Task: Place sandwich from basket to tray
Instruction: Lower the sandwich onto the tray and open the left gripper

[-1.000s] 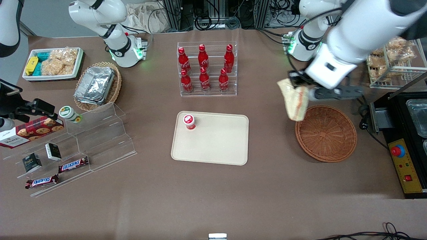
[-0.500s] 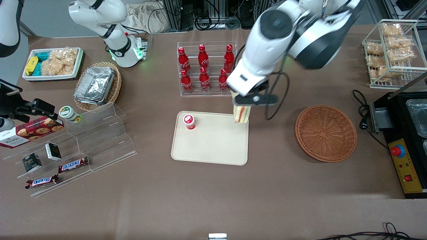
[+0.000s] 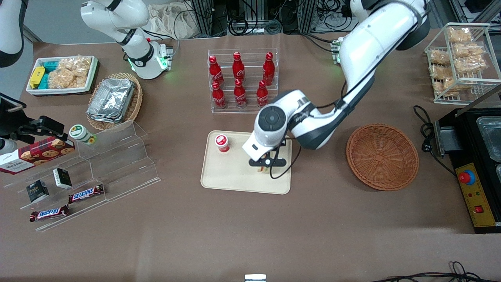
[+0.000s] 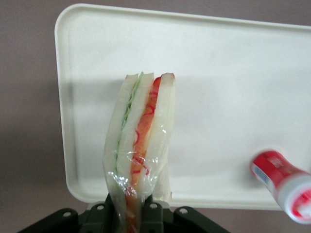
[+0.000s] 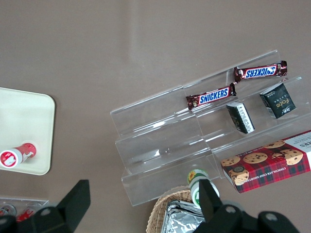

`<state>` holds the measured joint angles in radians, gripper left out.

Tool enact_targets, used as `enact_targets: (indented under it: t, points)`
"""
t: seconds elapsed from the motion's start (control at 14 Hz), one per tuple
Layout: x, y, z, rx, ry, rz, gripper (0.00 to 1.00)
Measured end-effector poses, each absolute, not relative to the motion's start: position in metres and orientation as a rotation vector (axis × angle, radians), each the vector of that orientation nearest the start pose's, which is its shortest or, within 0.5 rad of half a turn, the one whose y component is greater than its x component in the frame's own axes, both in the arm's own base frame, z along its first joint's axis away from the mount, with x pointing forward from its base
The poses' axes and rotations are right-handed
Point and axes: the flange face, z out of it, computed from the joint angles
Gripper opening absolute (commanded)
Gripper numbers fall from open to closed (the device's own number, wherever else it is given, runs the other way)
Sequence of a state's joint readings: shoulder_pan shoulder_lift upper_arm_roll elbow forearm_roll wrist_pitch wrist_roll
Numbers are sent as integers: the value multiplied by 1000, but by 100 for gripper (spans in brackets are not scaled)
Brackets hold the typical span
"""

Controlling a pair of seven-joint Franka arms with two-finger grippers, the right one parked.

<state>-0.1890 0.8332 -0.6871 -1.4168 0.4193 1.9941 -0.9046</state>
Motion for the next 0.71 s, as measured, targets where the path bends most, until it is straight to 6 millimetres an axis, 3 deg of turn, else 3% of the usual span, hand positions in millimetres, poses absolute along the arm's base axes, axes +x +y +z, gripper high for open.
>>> enact_targets:
  t: [0.21, 0.29, 0.36, 0.43, 0.5, 0.71]
  points:
    - [566, -438, 244, -3137, 36, 195, 25]
    - [570, -433, 239, -3123, 45, 179, 31]
    - [571, -431, 235, -3116, 52, 173, 43]
    - [571, -432, 234, -3114, 58, 167, 65]
    - [571, -432, 235, -3113, 61, 163, 100]
    - [573, -432, 237, -3114, 62, 153, 100]
